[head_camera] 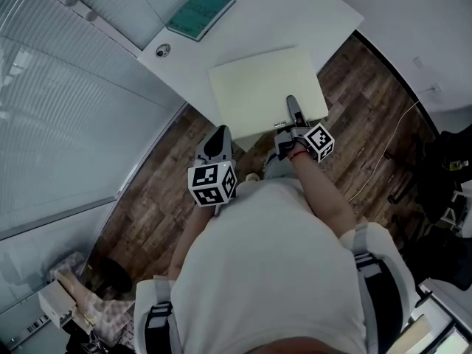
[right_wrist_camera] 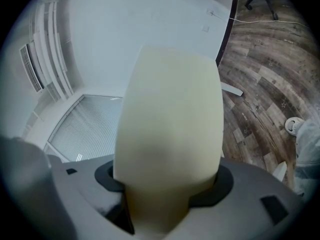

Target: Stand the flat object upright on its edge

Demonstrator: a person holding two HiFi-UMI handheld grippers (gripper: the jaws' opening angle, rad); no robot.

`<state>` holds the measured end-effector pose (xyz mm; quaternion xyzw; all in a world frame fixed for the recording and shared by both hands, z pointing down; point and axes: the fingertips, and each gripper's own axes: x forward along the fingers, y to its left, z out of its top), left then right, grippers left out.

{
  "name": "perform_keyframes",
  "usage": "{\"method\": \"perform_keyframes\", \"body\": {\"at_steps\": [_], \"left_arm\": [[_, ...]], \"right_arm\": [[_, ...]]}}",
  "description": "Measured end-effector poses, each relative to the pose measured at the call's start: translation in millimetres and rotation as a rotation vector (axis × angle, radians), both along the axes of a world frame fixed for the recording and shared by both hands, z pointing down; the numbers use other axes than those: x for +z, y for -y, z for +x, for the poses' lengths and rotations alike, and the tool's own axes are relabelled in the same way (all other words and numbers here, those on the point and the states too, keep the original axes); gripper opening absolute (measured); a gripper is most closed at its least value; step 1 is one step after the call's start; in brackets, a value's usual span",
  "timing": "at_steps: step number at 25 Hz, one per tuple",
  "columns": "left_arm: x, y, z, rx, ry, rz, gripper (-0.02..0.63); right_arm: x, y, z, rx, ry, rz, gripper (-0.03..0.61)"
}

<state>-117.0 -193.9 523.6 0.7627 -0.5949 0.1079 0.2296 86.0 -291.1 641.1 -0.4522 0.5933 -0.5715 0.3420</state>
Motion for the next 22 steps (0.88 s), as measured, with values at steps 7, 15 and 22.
{"method": "perform_keyframes", "body": {"at_steps": [7,15,22], "left_arm": [[-1,-7,-7,-0.007,0.000,0.004,0.017],[-4,-13,-13,-0.002,-0.007,0.014,0.017],[-6,-18,-17,0.005,-0.018,0.025,0.017]], "right_arm": [[-5,-1,2,0.000,0.007,0.017,0.299],[-15,-6,1,0.016,-0.005,0.019,0.268],[-28,-8,0,0.010,-0.025,0.040,0.259]]}}
